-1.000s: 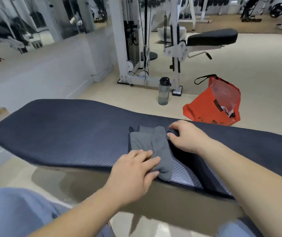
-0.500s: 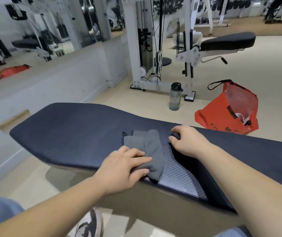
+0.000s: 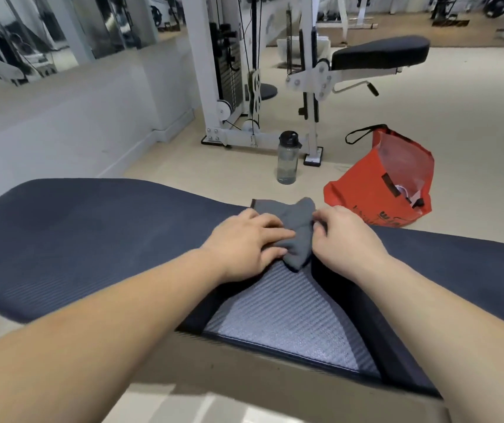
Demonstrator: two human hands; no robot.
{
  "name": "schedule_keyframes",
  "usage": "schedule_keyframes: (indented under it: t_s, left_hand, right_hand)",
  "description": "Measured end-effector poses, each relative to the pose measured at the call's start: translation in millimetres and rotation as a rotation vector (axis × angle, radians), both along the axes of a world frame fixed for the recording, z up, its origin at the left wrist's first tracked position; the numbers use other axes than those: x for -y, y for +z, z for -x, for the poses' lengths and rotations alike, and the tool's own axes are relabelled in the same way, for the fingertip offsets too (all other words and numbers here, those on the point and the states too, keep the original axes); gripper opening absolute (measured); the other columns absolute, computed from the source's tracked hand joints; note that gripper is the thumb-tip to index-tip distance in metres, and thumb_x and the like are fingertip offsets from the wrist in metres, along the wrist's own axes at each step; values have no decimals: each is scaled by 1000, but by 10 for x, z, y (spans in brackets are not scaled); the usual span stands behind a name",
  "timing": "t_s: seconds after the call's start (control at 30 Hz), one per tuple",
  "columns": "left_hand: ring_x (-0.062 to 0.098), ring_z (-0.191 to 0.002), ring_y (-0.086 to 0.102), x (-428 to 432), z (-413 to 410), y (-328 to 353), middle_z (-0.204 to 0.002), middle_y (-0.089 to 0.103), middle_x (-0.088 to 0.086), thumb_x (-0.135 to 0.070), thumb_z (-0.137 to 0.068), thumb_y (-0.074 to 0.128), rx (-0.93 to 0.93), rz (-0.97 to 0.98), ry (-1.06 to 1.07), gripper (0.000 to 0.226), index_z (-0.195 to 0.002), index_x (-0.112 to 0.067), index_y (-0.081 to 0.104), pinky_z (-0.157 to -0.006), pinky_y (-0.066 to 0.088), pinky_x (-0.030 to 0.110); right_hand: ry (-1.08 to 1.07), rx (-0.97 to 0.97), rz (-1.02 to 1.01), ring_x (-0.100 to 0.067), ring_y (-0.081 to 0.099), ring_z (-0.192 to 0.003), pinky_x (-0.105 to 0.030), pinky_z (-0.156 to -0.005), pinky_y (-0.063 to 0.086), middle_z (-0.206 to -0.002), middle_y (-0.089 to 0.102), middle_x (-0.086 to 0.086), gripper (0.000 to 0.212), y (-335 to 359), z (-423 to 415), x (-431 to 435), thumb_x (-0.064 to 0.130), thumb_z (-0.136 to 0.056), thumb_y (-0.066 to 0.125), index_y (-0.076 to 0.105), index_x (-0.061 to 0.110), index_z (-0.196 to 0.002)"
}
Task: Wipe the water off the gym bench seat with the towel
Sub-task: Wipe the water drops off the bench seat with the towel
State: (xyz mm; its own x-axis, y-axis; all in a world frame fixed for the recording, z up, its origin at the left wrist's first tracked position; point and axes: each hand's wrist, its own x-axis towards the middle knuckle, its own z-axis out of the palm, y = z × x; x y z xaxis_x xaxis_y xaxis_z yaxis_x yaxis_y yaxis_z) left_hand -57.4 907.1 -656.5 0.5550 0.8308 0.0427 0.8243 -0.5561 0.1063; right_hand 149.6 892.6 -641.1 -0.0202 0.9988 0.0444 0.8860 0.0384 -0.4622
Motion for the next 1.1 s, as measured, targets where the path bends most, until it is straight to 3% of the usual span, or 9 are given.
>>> schedule_keyframes:
  t_s: [0.13,0.23,0.37,0.47,0.63,0.73,0.83,1.0,1.1]
  left_hand:
    - [25,-117,47,67,722,-78,-134,56,-9,-58,-99,37,-10,-46,422,45,-139,-44,53,-95,50,42]
    - [28,-101,47,579,875,-114,-118,60,-5,-56,-98,38,7,-140,564,43,-132,-40,58,-80,52,41]
    - [24,-91,50,1314,1042,-127,-112,62,-13,-59,-94,43,154,-138,254,39,-125,-43,61,-76,53,40]
    - [20,-92,55,1272,1592,-83,-114,64,-16,-60,-94,46,77,-167,171,40,-126,-46,64,-75,50,37]
    - [31,-87,54,1260,1725,-163,-97,64,-6,-54,-90,54,56,-237,839,33,-111,-36,73,-69,48,40]
    - [27,-78,48,1407,1448,-180,-91,59,-6,-54,-90,52,32,-271,639,33,-111,-35,69,-63,45,38]
    - [22,-86,51,1219,1705,-65,-97,57,-12,-68,-89,44,59,-175,436,45,-120,-45,66,-76,48,40]
    - [27,-109,47,490,1685,22,-120,52,-5,-66,-94,35,-31,-73,771,45,-125,-45,59,-91,41,44]
    - [29,-116,43,219,1178,-37,-130,48,-4,-63,-96,35,-36,-42,617,46,-133,-43,54,-95,38,46]
  right_hand:
    - [103,-3,29,-28,60,-121,-46,-101,51,-131,65,-4,36,58,264,46,33,-98,50,65,20,-129]
    - [187,48,37,-26,58,-125,-47,-103,50,-135,62,-2,41,97,560,65,38,-98,52,62,21,-135]
    - [276,75,29,-24,57,-126,-43,-102,50,-133,64,-2,39,130,1034,49,36,-98,53,63,22,-133]
    - [327,43,26,-24,59,-125,-43,-102,50,-132,64,-1,40,168,1407,23,37,-97,53,63,22,-133]
    - [437,27,67,-20,55,-130,-44,-107,47,-139,59,5,46,168,1872,23,44,-98,51,58,25,-139]
    - [438,15,65,-19,55,-129,-44,-106,47,-138,58,7,46,139,1941,-39,45,-97,51,58,27,-138]
    - [385,41,79,-21,55,-128,-43,-103,49,-136,59,4,44,89,1838,-132,44,-98,50,58,26,-137]
    - [220,66,64,-23,53,-130,-45,-101,50,-137,59,3,41,3,1487,-253,41,-98,49,60,25,-134]
    - [134,41,53,-25,54,-127,-46,-98,52,-133,61,0,40,-14,1385,-307,37,-97,50,63,24,-132]
